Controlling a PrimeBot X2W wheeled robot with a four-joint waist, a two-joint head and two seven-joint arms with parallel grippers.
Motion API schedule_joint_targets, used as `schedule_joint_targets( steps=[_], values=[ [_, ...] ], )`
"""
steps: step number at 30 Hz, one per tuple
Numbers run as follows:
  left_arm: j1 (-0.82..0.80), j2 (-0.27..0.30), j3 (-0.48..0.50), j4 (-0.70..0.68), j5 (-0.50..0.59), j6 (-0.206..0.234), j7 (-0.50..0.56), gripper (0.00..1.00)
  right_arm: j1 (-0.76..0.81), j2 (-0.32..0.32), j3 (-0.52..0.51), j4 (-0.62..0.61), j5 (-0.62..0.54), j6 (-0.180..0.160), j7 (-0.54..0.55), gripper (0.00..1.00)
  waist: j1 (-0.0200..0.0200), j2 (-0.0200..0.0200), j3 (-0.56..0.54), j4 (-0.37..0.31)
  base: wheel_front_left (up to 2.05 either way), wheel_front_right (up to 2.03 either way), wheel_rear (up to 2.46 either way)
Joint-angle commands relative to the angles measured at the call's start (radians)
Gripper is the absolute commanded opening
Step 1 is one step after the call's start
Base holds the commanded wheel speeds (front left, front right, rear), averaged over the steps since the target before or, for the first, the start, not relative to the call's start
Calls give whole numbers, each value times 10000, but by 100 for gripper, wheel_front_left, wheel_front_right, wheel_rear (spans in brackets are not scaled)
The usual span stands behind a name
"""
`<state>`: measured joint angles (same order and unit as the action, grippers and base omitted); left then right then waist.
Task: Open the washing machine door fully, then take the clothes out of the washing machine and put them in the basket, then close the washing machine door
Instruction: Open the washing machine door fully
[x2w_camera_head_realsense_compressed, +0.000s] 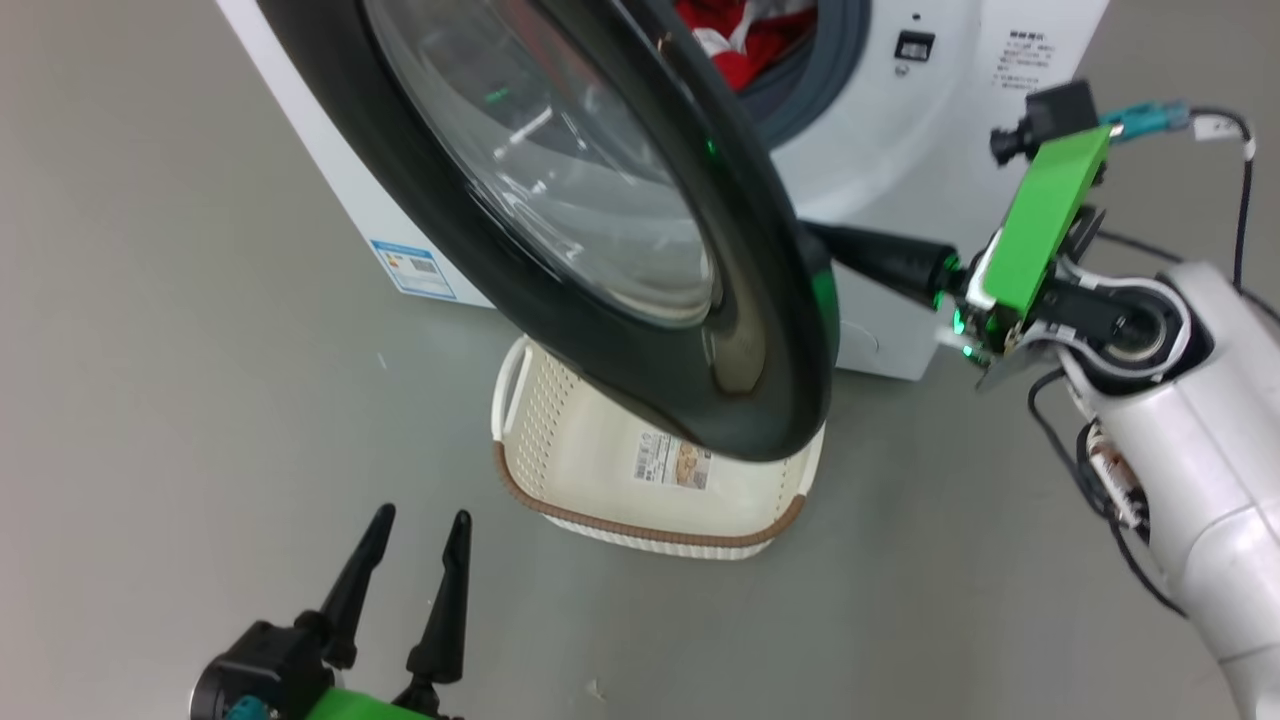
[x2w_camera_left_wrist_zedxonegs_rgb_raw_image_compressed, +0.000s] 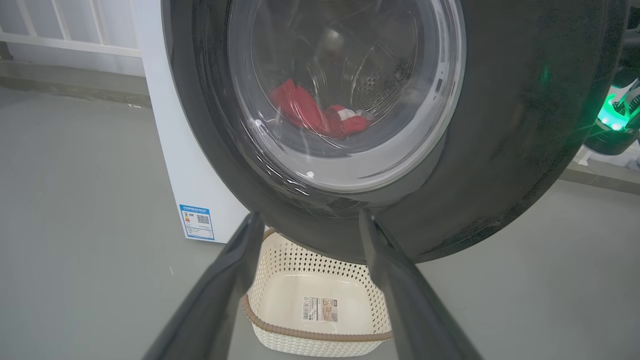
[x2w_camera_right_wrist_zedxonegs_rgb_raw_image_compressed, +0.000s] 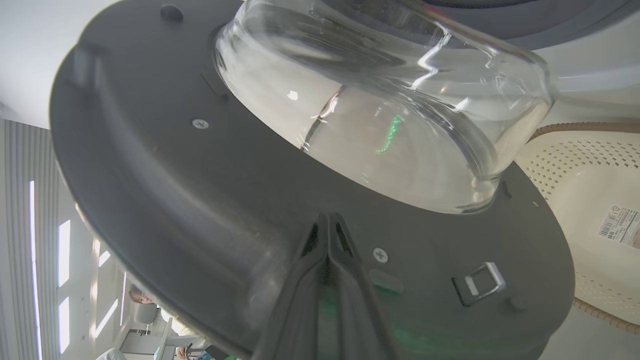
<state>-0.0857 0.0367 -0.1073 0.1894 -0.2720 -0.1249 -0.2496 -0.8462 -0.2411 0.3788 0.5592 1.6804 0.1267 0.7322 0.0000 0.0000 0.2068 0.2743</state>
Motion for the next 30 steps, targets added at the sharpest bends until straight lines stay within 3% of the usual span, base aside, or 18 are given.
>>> schedule_joint_targets(
  steps=[1, 17, 30],
  values=[
    [43, 137, 323, -231, 88, -57, -122, 100, 202, 231, 148, -372, 19, 40, 84, 0, 0, 0, -266, 185, 0, 0, 0],
    [786, 136, 436, -337, 158, -40, -122, 100, 2045, 901, 614, -1545, -95, 40, 406, 0, 0, 0, -1217, 1188, 0, 0, 0],
    [1008, 136, 528, -308, 183, 47, -122, 100, 2612, 1431, 701, -1719, -236, 40, 280, 0, 0, 0, -1540, 1926, 0, 0, 0]
  ],
)
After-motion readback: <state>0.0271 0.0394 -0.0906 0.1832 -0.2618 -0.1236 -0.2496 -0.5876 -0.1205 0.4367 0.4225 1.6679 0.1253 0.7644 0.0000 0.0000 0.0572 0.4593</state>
